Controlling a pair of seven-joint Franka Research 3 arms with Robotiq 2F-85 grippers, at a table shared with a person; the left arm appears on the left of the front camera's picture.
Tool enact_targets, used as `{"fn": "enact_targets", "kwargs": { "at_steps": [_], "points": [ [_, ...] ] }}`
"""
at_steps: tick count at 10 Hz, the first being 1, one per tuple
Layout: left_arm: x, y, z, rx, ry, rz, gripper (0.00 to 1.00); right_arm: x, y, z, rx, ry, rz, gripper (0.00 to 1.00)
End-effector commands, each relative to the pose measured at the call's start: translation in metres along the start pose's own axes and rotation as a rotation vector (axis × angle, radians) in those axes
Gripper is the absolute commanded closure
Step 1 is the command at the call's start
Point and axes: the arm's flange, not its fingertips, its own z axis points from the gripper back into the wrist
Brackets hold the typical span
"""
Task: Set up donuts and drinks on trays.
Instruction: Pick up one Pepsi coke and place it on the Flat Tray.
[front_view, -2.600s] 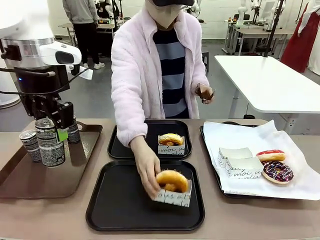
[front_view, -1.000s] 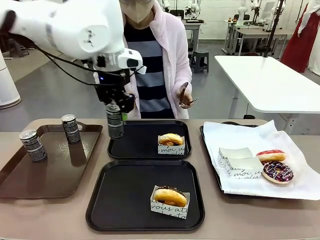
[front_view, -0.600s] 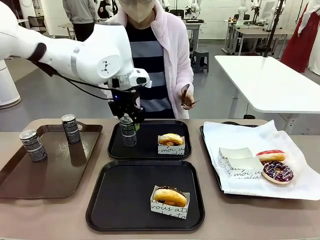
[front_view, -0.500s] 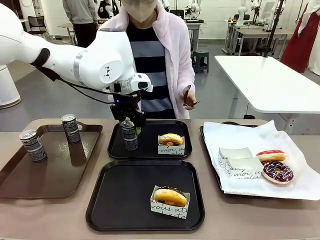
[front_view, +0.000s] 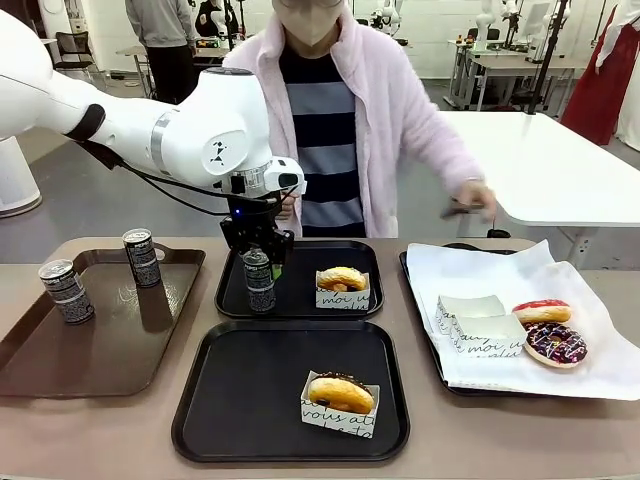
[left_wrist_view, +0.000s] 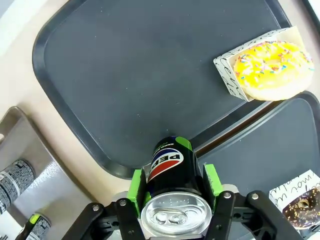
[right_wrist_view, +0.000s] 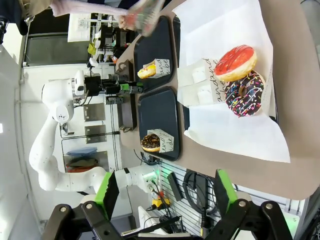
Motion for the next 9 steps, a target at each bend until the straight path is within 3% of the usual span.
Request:
{"fn": "enact_targets", "kwargs": {
  "at_steps": [1, 4, 9],
  "points": [
    [-0.001, 0.0, -0.001, 0.0, 0.003, 0.002, 0.42, 0.0, -0.001, -0.001, 0.021, -0.005, 0.012, 0.0],
    [0.011, 0.015, -0.003, 0.072, -0.067, 0.01, 0.42, 0.0, -0.001, -0.001, 0.021, -0.005, 0.012, 0.0],
    [0.03, 0.031, -0.018, 0.059, -0.074, 0.047, 0.42, 0.0, -0.001, -0.001, 0.021, -0.005, 0.012, 0.0]
  ]
}}
